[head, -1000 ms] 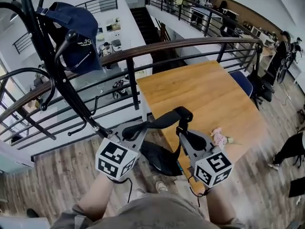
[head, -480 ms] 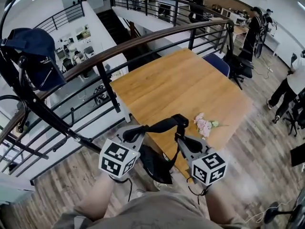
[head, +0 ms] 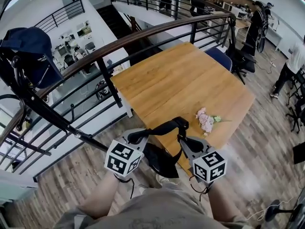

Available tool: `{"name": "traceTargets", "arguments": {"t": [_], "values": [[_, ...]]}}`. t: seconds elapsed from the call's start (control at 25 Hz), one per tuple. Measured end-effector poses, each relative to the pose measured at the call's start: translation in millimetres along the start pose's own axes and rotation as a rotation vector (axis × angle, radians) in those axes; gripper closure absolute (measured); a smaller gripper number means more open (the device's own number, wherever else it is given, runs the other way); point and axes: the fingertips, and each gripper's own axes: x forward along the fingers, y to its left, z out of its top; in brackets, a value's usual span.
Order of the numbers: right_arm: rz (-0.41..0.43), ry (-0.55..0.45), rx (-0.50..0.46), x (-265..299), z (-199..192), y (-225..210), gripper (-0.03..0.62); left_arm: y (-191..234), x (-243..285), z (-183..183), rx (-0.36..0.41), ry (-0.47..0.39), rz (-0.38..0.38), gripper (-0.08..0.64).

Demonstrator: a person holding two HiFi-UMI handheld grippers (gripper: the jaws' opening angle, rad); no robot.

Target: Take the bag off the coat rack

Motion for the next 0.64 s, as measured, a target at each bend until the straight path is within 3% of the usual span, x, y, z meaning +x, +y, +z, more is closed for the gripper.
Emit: {"name": "traceTargets", "arguments": {"t": [0.64], "values": [[0.057, 0.005, -0.039, 2, 21, 3, 0.541, 6, -16, 16, -0.024, -0.025, 0.054, 0.543]]}}
